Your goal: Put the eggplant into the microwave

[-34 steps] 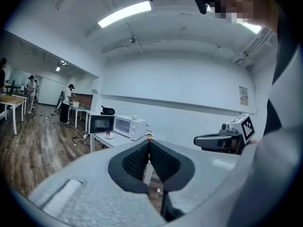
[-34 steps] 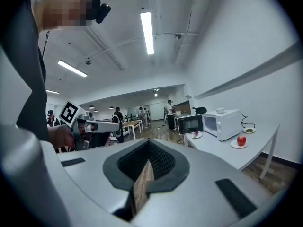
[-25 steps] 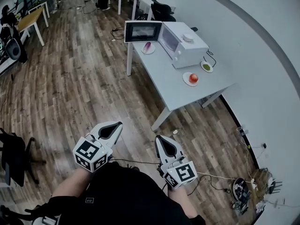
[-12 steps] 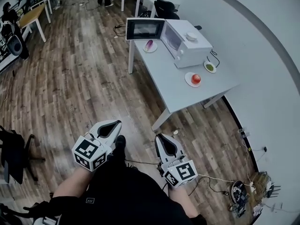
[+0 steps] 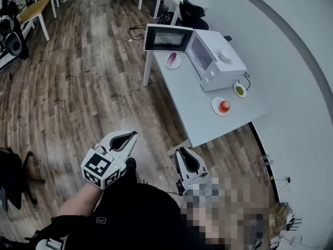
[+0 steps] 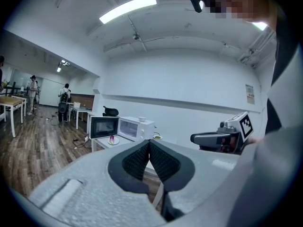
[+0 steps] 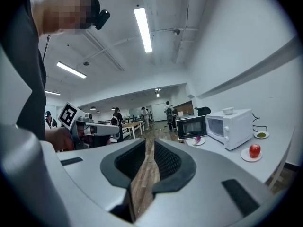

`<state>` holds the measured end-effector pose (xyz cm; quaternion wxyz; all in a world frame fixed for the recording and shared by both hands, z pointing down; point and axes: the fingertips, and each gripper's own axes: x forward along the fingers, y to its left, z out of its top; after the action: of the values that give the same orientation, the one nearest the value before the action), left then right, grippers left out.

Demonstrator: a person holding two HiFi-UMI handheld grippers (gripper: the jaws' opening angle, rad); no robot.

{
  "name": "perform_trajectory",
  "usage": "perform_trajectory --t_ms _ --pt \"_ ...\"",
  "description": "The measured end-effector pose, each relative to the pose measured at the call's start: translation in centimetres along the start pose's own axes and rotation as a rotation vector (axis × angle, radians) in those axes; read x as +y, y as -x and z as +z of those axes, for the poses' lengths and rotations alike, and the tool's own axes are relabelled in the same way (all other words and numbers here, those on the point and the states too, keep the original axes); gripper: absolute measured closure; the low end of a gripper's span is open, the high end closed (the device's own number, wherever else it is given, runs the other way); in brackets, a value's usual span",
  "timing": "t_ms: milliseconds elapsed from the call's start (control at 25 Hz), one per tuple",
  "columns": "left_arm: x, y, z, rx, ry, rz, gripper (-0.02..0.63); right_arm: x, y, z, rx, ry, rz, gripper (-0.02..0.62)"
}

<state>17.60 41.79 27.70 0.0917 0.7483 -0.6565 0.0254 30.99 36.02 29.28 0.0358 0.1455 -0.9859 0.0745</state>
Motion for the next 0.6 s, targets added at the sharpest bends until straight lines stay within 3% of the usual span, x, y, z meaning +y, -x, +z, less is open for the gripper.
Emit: perform_trajectory --t_ms 360,600 --pt "9.9 -4.0 2.4 -0.008 -0.011 -0.038 0.597 -2.8 -11.6 2.8 -0.005 0.012 -0.020 0.541" --pt "13.6 -5.5 2.6 -0.002 0.000 -0.047 0.597 -3.7 -15.8 3.2 0.005 0.016 -0.024 0.541"
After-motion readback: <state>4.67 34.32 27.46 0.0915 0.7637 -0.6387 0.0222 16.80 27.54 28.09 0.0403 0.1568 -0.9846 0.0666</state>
